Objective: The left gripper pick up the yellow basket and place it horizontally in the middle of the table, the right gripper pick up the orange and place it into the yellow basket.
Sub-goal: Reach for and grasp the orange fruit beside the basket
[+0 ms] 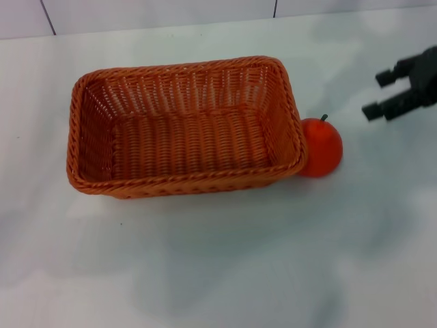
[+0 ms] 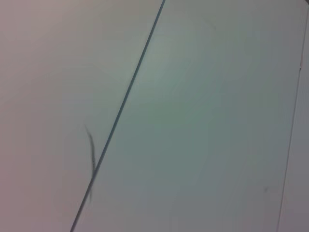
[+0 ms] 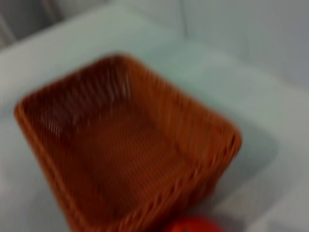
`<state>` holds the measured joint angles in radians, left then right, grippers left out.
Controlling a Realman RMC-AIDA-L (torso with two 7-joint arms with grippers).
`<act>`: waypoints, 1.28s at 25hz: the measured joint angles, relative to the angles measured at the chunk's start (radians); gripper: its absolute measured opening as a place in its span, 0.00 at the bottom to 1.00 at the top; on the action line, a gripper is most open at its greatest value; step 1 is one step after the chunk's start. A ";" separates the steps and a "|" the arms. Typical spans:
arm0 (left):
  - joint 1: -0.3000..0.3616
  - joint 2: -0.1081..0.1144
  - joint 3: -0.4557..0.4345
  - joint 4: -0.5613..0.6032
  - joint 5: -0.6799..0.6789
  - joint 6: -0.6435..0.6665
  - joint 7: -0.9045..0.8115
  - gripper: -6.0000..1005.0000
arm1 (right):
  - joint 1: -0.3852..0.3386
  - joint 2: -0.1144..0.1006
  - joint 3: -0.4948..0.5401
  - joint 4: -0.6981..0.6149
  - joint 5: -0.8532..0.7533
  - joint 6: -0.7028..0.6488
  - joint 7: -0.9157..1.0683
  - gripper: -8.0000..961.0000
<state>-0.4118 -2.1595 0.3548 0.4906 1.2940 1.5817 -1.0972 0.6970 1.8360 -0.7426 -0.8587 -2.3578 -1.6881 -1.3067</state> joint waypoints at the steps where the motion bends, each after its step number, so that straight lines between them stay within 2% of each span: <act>1: -0.002 0.000 0.001 -0.001 0.001 0.001 -0.001 0.66 | 0.004 0.005 -0.008 0.003 -0.018 -0.004 0.003 0.98; 8: 0.003 -0.002 0.006 -0.036 0.001 0.013 -0.010 0.66 | 0.024 0.062 -0.057 0.014 -0.093 0.018 0.016 0.98; 16: 0.010 -0.001 0.003 -0.040 0.000 0.062 -0.034 0.66 | 0.077 0.126 -0.112 0.082 -0.180 0.160 0.025 0.98; 23: 0.015 0.000 0.000 -0.041 -0.002 0.072 -0.055 0.66 | 0.103 0.148 -0.129 0.124 -0.190 0.237 0.018 0.98; 31: 0.019 0.001 -0.005 -0.041 -0.003 0.074 -0.062 0.66 | 0.110 0.156 -0.157 0.139 -0.191 0.283 0.017 0.81; 32: 0.019 0.001 -0.005 -0.041 -0.004 0.074 -0.062 0.66 | 0.110 0.155 -0.157 0.137 -0.190 0.285 0.017 0.76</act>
<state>-0.3927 -2.1584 0.3499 0.4494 1.2904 1.6562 -1.1596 0.8072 1.9913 -0.8993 -0.7217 -2.5477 -1.4027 -1.2901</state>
